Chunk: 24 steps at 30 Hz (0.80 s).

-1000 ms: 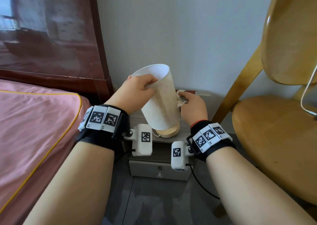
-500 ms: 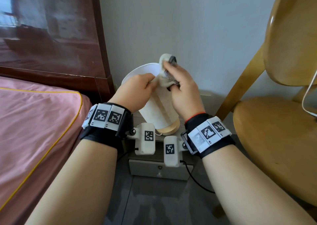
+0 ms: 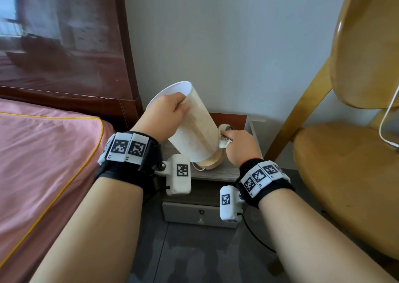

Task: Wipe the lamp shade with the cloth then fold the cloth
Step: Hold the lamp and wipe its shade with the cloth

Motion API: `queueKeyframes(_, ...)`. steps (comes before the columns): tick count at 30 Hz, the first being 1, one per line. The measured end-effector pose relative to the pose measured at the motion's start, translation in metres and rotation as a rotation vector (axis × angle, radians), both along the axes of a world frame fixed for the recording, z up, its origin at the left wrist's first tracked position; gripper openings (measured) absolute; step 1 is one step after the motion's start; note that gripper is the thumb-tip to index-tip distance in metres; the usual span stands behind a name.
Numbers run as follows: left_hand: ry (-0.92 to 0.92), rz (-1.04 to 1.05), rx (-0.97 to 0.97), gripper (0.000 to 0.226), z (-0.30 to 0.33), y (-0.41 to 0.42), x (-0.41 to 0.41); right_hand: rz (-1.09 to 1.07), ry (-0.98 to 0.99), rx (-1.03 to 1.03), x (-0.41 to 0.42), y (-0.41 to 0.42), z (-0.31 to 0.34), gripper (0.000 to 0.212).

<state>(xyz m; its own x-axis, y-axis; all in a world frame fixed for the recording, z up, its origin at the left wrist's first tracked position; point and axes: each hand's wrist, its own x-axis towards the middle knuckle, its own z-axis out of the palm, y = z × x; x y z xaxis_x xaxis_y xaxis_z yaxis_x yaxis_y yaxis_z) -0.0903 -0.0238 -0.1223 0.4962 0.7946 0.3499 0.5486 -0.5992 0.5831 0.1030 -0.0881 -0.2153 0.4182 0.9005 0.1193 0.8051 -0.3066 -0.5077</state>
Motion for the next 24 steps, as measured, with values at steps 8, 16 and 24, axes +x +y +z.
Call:
queueKeyframes(8,-0.078,-0.052,0.015,0.021,-0.009,0.005,0.0,-0.036,0.308,-0.066,0.001,-0.003,0.003,0.056)
queueKeyframes(16,-0.083,-0.027,0.015,0.021,-0.011,0.005,0.003,-0.051,0.385,-0.036,-0.001,-0.003,0.001,0.056)
queueKeyframes(24,-0.002,0.141,-0.007,0.041,0.001,-0.001,0.011,0.055,0.191,-0.051,-0.012,-0.003,0.01,0.029)
